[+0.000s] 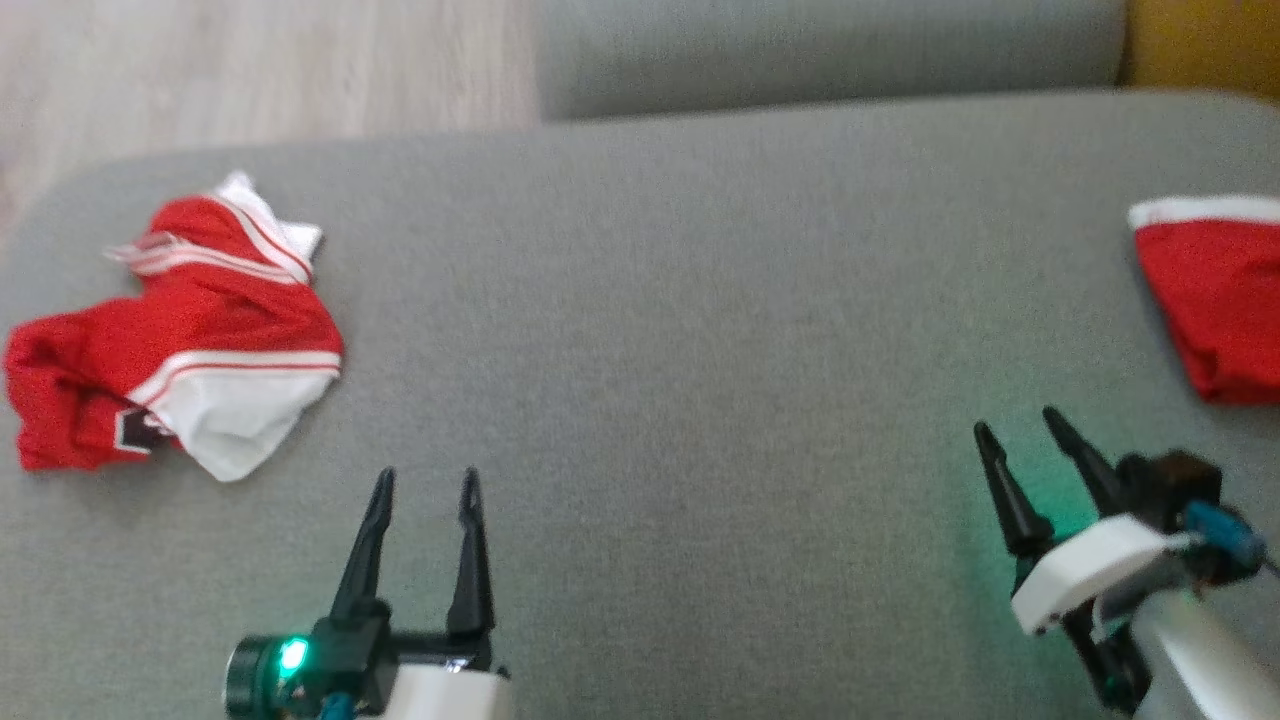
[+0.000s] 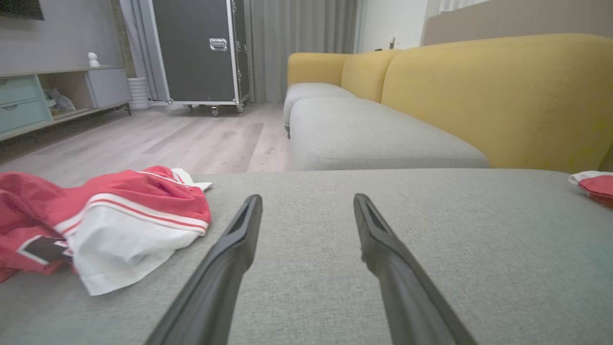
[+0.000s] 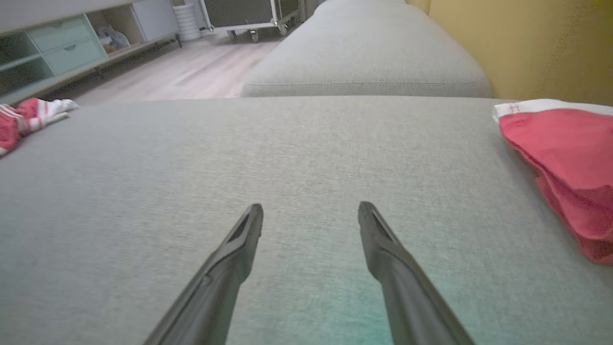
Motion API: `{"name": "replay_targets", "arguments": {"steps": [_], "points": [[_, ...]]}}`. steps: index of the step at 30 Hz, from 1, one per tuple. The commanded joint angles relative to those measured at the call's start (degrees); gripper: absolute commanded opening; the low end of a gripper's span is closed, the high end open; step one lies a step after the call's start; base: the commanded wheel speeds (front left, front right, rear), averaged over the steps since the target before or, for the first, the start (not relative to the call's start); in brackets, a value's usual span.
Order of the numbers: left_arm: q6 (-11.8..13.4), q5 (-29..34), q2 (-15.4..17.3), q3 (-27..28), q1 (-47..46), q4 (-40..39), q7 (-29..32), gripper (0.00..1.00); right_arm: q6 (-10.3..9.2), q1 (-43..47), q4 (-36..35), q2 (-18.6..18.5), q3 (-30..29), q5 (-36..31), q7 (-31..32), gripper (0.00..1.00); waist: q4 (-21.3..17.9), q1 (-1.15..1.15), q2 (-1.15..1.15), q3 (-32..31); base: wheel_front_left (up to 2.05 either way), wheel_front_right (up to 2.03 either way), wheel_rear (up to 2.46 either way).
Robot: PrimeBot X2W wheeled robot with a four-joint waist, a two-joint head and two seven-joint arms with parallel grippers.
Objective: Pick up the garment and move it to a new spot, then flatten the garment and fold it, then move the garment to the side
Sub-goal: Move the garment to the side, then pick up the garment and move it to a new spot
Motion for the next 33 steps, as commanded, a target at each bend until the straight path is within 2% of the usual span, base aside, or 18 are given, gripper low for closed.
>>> {"name": "replay_targets", "arguments": {"steps": [1, 7, 11, 19, 33], "points": [[0.35, -0.14, -0.12, 2.77, -0.01, -1.93, -0.29, 1.0, -0.04, 1.83, -4.05, 0.46, -1.21, -0.39, -0.77, 1.0, 1.74, 0.02, 0.0, -6.11, 0.0, 0.0, 0.0], [0.1, 0.57, -0.12, 5.23, 3.81, -3.37, -0.29, 1.0, -0.04, 11.34, -16.88, 5.69, -10.81, -6.0, -0.81, 1.0, 1.79, 0.02, 0.0, -9.57, 0.0, 0.0, 0.0], [-0.43, 0.75, -0.12, 6.92, 6.67, -3.75, -0.29, 1.0, -0.04, 18.25, -22.92, 9.02, -14.14, -8.46, -0.82, 1.0, 1.86, 0.02, 0.0, -11.83, 0.0, 0.0, 0.0], [-1.18, 1.43, -0.12, 8.47, 8.27, -3.53, -0.29, 1.0, -0.04, 22.29, -25.36, 10.52, -15.01, -10.18, -0.82, 1.0, 1.85, 0.02, 0.0, -13.18, 0.0, 0.0, 0.0], [-1.78, 2.09, -0.12, 8.89, 8.67, -3.18, -0.29, 1.0, -0.04, 23.12, -25.85, 10.94, -15.22, -10.44, -0.83, 1.0, 2.18, 0.02, 0.0, -13.67, 0.0, 0.0, 0.0]]}}
